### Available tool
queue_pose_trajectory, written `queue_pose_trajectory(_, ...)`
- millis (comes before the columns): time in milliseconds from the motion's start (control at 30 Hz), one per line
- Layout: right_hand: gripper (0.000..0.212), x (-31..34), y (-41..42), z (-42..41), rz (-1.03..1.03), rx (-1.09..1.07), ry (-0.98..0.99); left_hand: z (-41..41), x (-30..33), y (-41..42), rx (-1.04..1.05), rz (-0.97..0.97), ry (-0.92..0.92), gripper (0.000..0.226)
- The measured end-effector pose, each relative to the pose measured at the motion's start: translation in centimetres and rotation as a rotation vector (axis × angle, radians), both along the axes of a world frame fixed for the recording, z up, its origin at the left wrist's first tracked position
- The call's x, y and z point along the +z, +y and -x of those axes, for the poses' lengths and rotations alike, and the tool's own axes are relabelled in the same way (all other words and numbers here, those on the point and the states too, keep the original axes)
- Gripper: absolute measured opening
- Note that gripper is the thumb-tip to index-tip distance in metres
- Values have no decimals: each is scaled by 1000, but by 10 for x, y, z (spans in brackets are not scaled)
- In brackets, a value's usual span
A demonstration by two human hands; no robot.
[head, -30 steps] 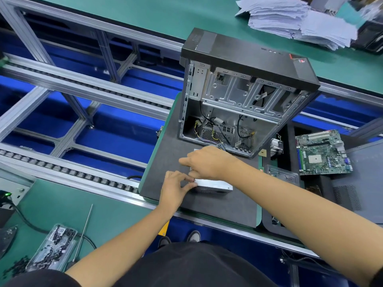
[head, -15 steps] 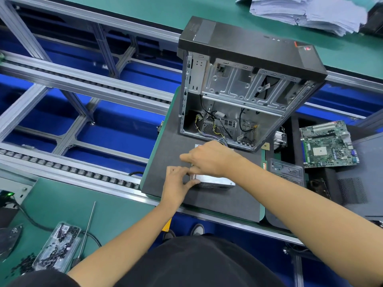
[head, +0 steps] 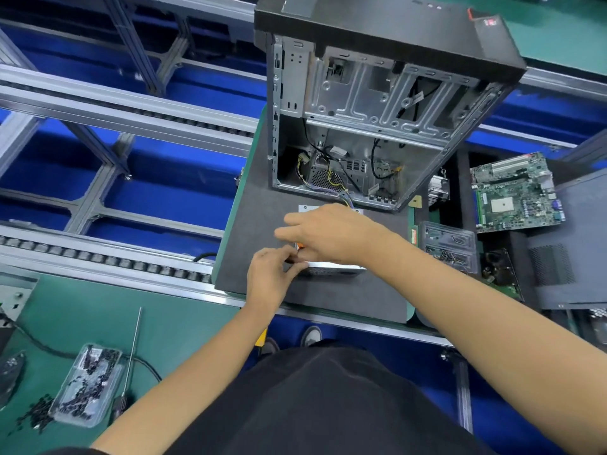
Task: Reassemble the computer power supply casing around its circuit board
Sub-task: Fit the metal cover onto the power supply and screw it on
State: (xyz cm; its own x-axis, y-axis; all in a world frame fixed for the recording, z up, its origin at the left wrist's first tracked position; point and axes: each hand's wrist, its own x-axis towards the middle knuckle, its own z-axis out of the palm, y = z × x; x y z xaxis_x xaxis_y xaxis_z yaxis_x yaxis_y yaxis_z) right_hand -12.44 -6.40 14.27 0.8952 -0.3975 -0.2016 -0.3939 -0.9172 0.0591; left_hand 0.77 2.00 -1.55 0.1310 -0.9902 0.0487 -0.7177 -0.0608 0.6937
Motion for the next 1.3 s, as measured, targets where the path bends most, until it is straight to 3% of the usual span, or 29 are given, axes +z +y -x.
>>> queue_pose_trajectory(200,16,0,1,0,21,-186,-27,1,-3,1,8,80,47,20)
queue_pose_trajectory(333,29,5,-1,8,-185,-4,-16,0,-4,0,30,98,49,19)
queue_pose_trajectory(467,12,0,-2,10,-105,3,1,0,5,-2,-26,51,-38,19)
queue_pose_trajectory(567,23,-5,4,7,-27,-58,29,6,19,2,33,25,188,23)
queue_pose_trajectory(667,21,-4,7,7,-1,-82,36,10,25,4,67,82,307,9)
queue_pose_trajectory(800,23,7,-1,8,-61,76,59,6,28,1,9,91,276,7)
queue_pose_trajectory(900,16,12,-6,5,-64,103,96,1,31,-4,-79,-44,157,10)
queue_pose_trajectory(967,17,12,-5,2,-20,46,96,-4,40,-7,-81,-133,301,25)
queue_pose_trajectory(1033,23,10,-2,0,43,-13,104,-7,50,-8,-58,-62,417,34)
queue_pose_trajectory(1167,29,7,-1,1,69,-16,137,-14,62,-9,-105,-50,432,17)
queue_pose_trajectory(1300,35,16,-8,9,36,212,155,-23,71,-16,-305,-133,435,14)
